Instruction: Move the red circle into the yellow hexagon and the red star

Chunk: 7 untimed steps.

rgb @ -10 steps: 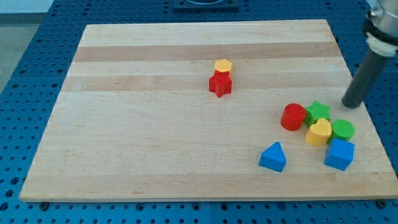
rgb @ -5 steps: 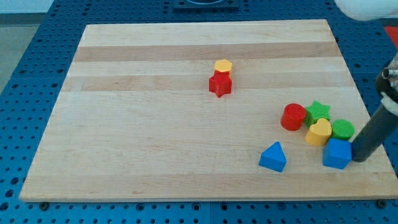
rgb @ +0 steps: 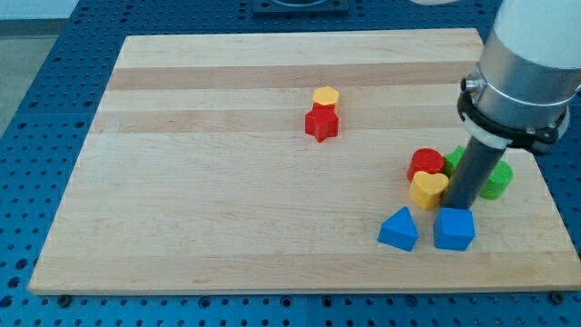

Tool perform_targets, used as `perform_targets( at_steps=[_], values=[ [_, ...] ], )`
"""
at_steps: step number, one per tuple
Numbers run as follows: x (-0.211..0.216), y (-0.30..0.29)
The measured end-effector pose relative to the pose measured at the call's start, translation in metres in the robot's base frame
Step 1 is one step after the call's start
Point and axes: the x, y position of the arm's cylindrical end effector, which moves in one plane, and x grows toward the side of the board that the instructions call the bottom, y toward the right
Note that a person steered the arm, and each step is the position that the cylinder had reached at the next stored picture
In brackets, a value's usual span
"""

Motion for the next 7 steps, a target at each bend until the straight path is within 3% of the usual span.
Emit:
perform_targets(
  at_steps=[7],
  values=[
    [-0.107,-0.047]
  ],
)
